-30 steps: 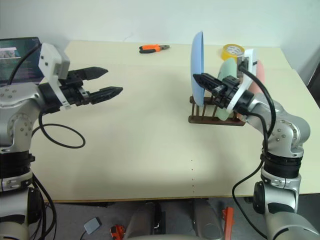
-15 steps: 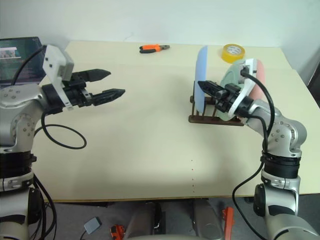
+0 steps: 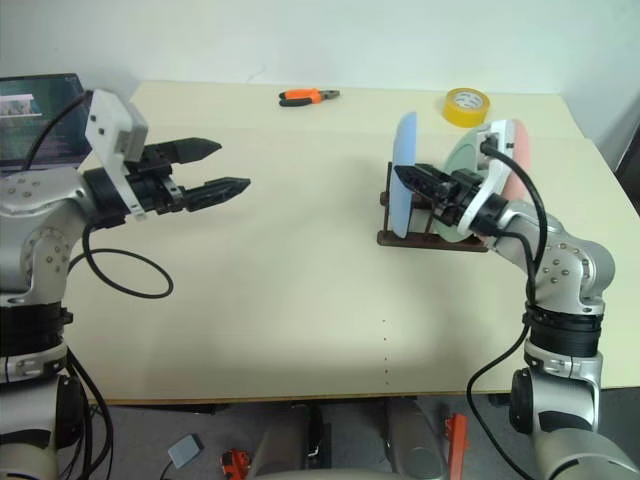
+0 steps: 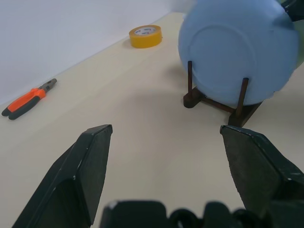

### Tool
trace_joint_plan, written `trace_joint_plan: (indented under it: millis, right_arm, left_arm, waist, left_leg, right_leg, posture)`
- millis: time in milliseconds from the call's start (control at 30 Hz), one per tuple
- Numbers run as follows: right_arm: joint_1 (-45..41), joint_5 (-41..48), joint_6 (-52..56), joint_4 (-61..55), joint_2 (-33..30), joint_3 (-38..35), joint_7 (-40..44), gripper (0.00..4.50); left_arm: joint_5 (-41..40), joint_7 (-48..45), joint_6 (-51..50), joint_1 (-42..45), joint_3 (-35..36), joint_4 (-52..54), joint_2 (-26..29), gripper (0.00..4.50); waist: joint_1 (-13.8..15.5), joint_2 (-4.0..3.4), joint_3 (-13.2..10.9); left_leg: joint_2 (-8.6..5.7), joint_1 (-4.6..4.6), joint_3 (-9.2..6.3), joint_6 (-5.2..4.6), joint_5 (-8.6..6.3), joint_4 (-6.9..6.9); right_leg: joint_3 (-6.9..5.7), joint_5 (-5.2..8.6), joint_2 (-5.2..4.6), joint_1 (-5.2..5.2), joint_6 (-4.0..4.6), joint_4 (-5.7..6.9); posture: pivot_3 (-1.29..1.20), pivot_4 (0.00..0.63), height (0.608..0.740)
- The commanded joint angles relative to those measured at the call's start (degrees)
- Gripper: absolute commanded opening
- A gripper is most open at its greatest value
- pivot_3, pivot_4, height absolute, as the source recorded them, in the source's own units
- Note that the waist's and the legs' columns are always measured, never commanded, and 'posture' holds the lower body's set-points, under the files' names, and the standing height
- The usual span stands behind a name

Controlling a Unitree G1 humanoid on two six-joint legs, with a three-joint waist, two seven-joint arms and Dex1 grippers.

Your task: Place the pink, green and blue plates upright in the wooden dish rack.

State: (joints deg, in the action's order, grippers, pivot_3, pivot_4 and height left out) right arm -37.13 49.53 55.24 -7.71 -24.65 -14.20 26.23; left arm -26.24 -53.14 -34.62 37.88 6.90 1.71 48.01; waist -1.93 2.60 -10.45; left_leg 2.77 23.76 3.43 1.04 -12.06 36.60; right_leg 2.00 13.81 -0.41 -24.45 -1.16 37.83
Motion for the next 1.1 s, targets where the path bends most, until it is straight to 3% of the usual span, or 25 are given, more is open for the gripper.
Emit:
trace_joint_plan:
  millis: [33, 133, 367, 600, 967, 1100]
  right_arm:
    - [0.03, -1.33, -2.19, -2.06, -1.18, 0.31, 0.65, 2.96]
    - [-0.05, -2.62, -3.45, -2.59, -1.98, 0.95, 1.44, 3.97]
    - [-1.41, -9.39, -7.74, -8.54, -12.54, 4.52, 7.3, 3.97]
    - [2.24, -9.84, -5.95, -14.13, -25.23, 0.42, 12.76, 3.97]
    - [17.25, -11.06, -1.7, -21.37, -32.3, -5.29, 11.22, 0.2]
    - [21.24, -13.24, 0.01, -22.98, -34.01, -4.57, 9.52, 0.05]
  left_arm:
    - [0.1, 0.05, 0.51, 0.73, 0.82, 1.58, 0.52, 4.03]
    - [0.17, -0.02, 0.56, 0.94, 0.73, 1.39, 0.53, 4.03]
    - [0.33, -0.52, 0.92, 1.16, 0.5, 1.4, 0.69, 4.03]
    - [-0.42, -2.72, 1.33, 2.89, -0.56, 3.38, 0.46, 4.03]
    - [0.91, -5.48, 2.72, 6.24, -5.26, 1.88, -2.9, 4.03]
    - [1.53, -6.18, 3.3, 7.32, -6.5, 0.88, -3.89, 4.03]
  waist:
    - [0.0, 0.0, 0.0]
    - [0.0, 0.0, 0.0]
    - [0.11, -0.03, -0.02]
    - [0.23, -0.03, -0.02]
    - [0.12, -0.02, -0.01]
    - [0.12, -0.02, -0.01]
  left_leg:
    - [0.0, 0.0, 0.0, 0.0, 0.0, 0.0]
    - [0.0, 0.0, 0.0, 0.0, 0.0, 0.0]
    - [-0.02, 0.04, 0.01, 0.0, 0.0, -0.01]
    - [-0.02, 0.05, 0.0, 0.0, 0.0, -0.04]
    - [-0.05, 0.02, 0.0, -0.01, 0.0, 0.07]
    - [-0.06, 0.01, 0.01, -0.01, 0.0, 0.1]
  right_leg:
    - [0.0, 0.0, 0.0, 0.0, 0.0, 0.0]
    - [0.0, 0.0, 0.0, 0.0, 0.0, 0.0]
    - [-0.01, 0.0, -0.01, -0.03, 0.0, -0.07]
    - [-0.03, 0.01, -0.01, -0.03, 0.0, -0.11]
    - [0.0, -0.02, -0.04, 0.02, -0.05, -0.05]
    - [0.02, -0.03, -0.02, 0.03, -0.06, -0.04]
  posture:
    - [0.0, 0.15, 0.74]
    - [0.0, 0.15, 0.74]
    - [0.0, 0.15, 0.74]
    - [0.0, 0.15, 0.74]
    - [0.0, 0.15, 0.74]
    - [0.0, 0.15, 0.74]
